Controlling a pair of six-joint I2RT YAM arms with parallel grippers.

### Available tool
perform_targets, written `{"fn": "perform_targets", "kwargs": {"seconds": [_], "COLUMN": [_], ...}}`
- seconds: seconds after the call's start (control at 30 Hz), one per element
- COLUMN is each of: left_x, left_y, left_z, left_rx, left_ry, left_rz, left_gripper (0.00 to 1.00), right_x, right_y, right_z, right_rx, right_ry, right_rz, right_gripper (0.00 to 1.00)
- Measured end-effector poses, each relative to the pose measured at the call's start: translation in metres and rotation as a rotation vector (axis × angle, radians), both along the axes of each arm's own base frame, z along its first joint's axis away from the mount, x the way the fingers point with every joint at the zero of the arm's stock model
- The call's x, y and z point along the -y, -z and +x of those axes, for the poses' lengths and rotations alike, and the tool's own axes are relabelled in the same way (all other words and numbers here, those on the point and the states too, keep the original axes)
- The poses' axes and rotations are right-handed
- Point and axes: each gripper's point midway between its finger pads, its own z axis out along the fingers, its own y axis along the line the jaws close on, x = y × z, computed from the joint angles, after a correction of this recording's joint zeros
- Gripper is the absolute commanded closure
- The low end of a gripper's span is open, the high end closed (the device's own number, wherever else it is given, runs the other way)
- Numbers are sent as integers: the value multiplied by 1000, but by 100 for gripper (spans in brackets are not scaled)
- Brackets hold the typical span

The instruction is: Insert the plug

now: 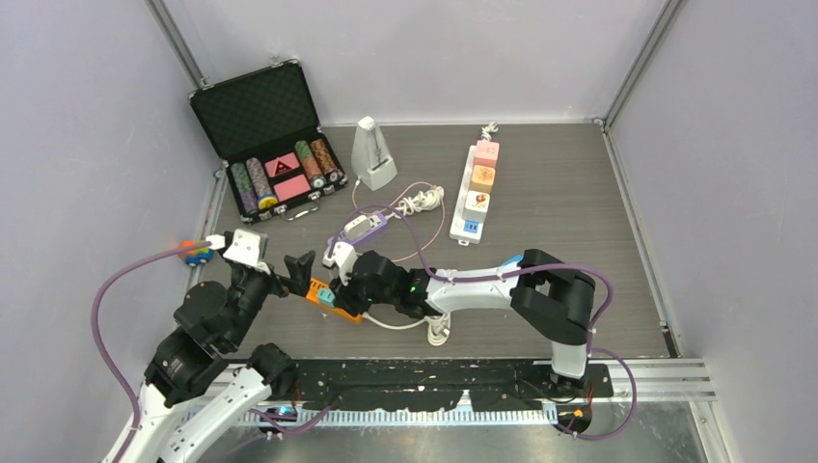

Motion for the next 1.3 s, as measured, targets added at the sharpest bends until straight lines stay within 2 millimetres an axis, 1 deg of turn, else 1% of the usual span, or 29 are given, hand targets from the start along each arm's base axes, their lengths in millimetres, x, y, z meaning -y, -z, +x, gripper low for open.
{"fn": "perform_targets", "kwargs": {"seconds": [0.2,0.33,0.6,0.77,0.97,1.3], "left_x": [0,0,-1,-3,-4,-6], "left_y": [2,6,6,6,6,6], "left_z": [2,3,3,4,4,5], "left_rx": [0,-6,-6,-1,2,-3], "left_ry": [-8,-10,-17,-22,-29,-42], "left_rz": [2,7,14,25,34,22], "left_gripper": [0,0,0,0,1,1], "right_x": [6,6,6,12,12,11], "right_y": [1,1,2,15,15,18], "right_z": [-3,-3,-4,-10,-10,-15], "right_rx": [-9,-10,-12,-18,-12,107], "right_ry": [-2,-2,-1,-4,9,81], "right_rz": [-27,-27,-21,-32,-18,-23], "right_gripper": [95,95,95,94,95,95]}}
